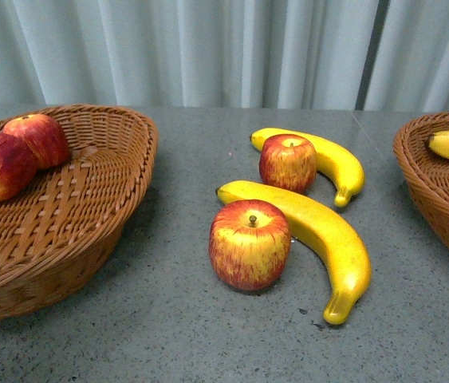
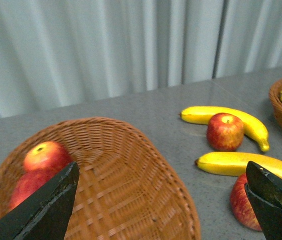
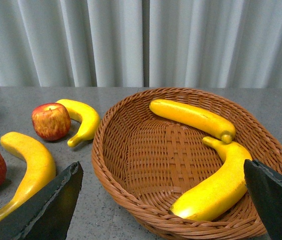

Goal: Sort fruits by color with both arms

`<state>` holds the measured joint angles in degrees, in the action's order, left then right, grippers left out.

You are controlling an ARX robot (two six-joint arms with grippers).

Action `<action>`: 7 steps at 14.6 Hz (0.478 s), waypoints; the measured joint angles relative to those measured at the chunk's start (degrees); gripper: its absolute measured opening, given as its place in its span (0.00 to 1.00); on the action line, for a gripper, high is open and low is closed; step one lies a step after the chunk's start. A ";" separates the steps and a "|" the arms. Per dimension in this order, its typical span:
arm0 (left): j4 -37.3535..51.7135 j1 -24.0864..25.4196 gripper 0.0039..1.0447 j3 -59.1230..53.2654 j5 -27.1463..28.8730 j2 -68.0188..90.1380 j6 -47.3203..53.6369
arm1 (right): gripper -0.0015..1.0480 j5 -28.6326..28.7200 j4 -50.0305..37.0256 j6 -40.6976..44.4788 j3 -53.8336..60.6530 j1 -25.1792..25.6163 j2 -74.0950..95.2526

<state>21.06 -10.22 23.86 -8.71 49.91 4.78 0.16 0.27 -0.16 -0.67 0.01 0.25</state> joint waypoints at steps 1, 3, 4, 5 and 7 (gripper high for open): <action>-0.37 -3.13 0.94 4.33 -1.05 7.61 1.25 | 0.94 -0.02 0.00 0.00 0.00 0.00 0.00; -2.69 -9.84 0.94 12.87 -0.98 20.04 3.56 | 0.94 -0.02 0.00 0.00 0.00 0.00 0.00; -3.58 -12.81 0.94 15.10 -0.68 24.33 5.18 | 0.94 -0.02 0.00 0.00 0.00 0.00 0.00; -3.91 -13.64 0.94 15.63 -0.57 25.55 5.81 | 0.94 -0.02 0.00 0.00 0.00 0.00 0.00; -4.98 -15.63 0.94 16.81 -0.44 28.83 6.62 | 0.94 -0.02 0.00 0.00 0.00 0.00 0.00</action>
<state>16.08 -25.85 40.66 -9.15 78.74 11.40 0.14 0.27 -0.16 -0.67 0.01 0.25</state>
